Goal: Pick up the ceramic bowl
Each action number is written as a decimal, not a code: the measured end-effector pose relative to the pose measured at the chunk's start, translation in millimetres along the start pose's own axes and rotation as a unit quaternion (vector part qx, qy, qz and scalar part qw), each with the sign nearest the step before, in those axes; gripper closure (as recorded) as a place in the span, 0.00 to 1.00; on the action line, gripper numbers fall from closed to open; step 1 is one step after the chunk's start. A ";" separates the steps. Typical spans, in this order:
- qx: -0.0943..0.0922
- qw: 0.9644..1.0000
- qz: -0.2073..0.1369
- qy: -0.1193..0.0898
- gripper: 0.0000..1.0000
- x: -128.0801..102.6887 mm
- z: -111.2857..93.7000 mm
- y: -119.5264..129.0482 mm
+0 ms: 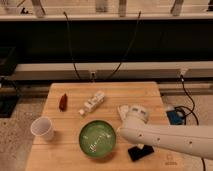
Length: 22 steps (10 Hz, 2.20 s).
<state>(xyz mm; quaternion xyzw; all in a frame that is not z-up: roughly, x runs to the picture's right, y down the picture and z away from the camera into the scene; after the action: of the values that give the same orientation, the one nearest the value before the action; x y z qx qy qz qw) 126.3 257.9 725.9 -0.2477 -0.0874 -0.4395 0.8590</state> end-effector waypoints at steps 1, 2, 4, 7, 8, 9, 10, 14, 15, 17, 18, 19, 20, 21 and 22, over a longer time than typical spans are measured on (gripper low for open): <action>0.002 1.000 -0.005 -0.003 0.20 -1.7 1.3 -1.1; 0.004 1.000 -0.010 -0.006 0.20 -3.1 2.6 -2.2; 0.006 1.000 -0.018 -0.012 0.20 -5.7 5.0 -3.1; 0.009 0.999 -0.029 -0.019 0.20 -8.7 7.3 -4.5; 0.010 0.999 -0.033 -0.023 0.20 -10.0 8.6 -5.1; 0.011 0.999 -0.036 -0.026 0.20 -11.0 9.5 -6.0; 0.012 0.999 -0.038 -0.028 0.20 -11.4 10.1 -6.1; 0.015 0.998 -0.052 -0.040 0.20 -16.3 13.5 -9.9; 0.016 0.997 -0.054 -0.043 0.20 -17.3 14.5 -10.2; 0.016 0.997 -0.061 -0.047 0.20 -19.4 15.5 -11.3; 0.017 0.996 -0.067 -0.050 0.20 -21.7 15.9 -11.8; 0.017 0.996 -0.069 -0.051 0.20 -22.4 15.9 -12.1; 0.018 0.996 -0.071 -0.053 0.20 -23.4 16.2 -12.4; 0.019 0.995 -0.075 -0.057 0.20 -24.9 16.2 -13.5; 0.019 0.995 -0.078 -0.058 0.20 -25.9 17.0 -14.9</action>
<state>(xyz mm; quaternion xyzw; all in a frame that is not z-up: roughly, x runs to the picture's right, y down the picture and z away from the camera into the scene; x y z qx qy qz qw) 100.1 277.5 736.2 -0.2487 -0.1650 -0.4878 0.8203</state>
